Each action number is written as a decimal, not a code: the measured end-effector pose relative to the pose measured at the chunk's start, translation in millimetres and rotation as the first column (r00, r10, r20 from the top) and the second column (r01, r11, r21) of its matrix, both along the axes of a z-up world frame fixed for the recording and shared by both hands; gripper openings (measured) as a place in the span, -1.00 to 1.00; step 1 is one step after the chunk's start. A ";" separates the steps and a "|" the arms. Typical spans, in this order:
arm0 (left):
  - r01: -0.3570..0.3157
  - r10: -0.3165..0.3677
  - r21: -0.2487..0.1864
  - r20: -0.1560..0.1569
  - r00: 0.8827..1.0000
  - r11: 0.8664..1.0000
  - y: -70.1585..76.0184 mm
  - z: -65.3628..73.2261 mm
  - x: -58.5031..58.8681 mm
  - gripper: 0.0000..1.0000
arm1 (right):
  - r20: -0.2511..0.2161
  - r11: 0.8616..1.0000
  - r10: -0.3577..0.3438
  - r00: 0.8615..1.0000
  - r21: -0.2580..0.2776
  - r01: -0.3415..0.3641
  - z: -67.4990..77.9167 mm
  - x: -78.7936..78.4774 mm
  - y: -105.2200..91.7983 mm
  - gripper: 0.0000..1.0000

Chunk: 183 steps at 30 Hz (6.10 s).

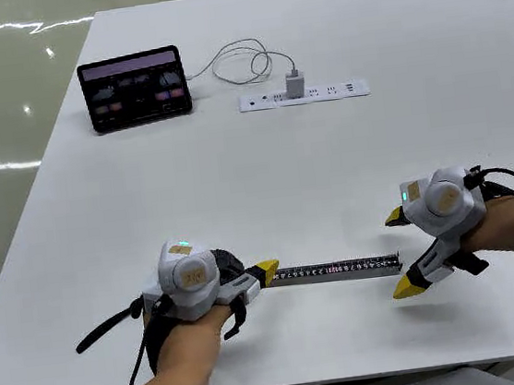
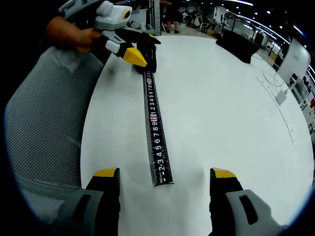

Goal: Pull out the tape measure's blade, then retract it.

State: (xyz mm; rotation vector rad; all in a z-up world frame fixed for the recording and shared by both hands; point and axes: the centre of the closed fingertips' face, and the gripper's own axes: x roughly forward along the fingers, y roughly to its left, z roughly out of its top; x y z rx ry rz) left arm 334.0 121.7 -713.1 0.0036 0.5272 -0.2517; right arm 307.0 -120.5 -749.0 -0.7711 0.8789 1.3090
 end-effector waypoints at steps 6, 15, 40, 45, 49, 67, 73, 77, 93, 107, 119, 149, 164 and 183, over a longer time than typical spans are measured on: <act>-0.023 0.023 -0.005 0.001 1.000 1.000 4.1 -2.7 -2.1 0.99 | -0.012 0.999 0.034 0.999 -0.016 -0.034 -7.1 0.7 -5.0 -0.07; -0.050 0.050 -0.036 -0.007 0.999 0.998 7.0 -7.3 -0.8 0.91 | 0.001 0.998 0.060 0.998 -0.033 -0.060 -9.9 -1.3 -7.6 -0.44; -0.083 0.081 -0.035 -0.056 0.995 0.996 17.8 -14.1 0.5 0.36 | -0.015 0.989 0.086 0.996 -0.116 -0.087 -13.2 -3.5 -4.0 -0.78; -0.068 0.068 0.004 -0.069 0.995 0.998 17.0 -16.4 -0.9 0.34 | -0.020 0.992 0.066 0.998 -0.107 -0.068 -13.5 -2.2 -3.7 -0.79; -0.062 0.064 0.019 -0.072 0.995 0.998 17.1 -17.0 -1.4 0.34 | -0.023 0.992 0.061 0.998 -0.110 -0.063 -13.6 -2.9 -3.6 -0.79; -0.056 0.057 0.014 -0.083 0.995 0.998 17.6 -18.1 -1.6 0.33 | -0.012 0.993 0.062 0.998 -0.103 -0.063 -12.6 -2.1 1.5 -0.78; -0.055 0.056 0.013 -0.084 0.995 0.998 17.1 -17.9 -1.5 0.33 | -0.011 0.993 0.058 0.998 -0.101 -0.059 -12.6 -1.9 3.4 -0.78; -0.054 0.055 0.012 -0.085 0.995 0.998 16.8 -18.0 -1.5 0.33 | -0.008 0.993 0.062 0.998 -0.100 -0.062 -12.6 -1.8 5.1 -0.77; -0.053 0.054 0.009 -0.090 0.995 0.999 17.0 -18.4 -1.9 0.33 | -0.012 0.995 0.049 0.999 -0.082 -0.049 -12.7 0.7 15.4 -0.77; -0.069 0.070 0.014 -0.077 0.995 0.998 17.6 -17.7 -1.7 0.34 | 0.000 0.997 0.046 0.999 -0.069 -0.046 -12.8 2.3 26.6 -0.76; -0.058 0.060 0.028 -0.069 0.996 0.998 17.5 -18.4 -2.1 0.33 | 0.001 0.996 0.056 0.998 -0.062 -0.056 -12.3 1.1 35.5 -0.76; -0.051 0.052 0.015 -0.073 0.996 0.999 17.6 -18.6 -2.1 0.32 | -0.005 0.998 0.057 0.998 -0.027 -0.057 -12.0 2.1 56.6 -0.76; -0.049 0.049 0.013 -0.068 0.996 0.999 17.3 -18.0 -1.9 0.32 | 0.000 0.999 0.037 0.999 -0.007 -0.037 -12.4 3.0 66.8 -0.77; -0.049 0.049 0.008 -0.064 0.997 0.999 17.6 -17.1 -2.6 0.32 | -0.001 0.999 0.027 1.000 0.019 -0.027 -12.2 2.6 81.1 -0.76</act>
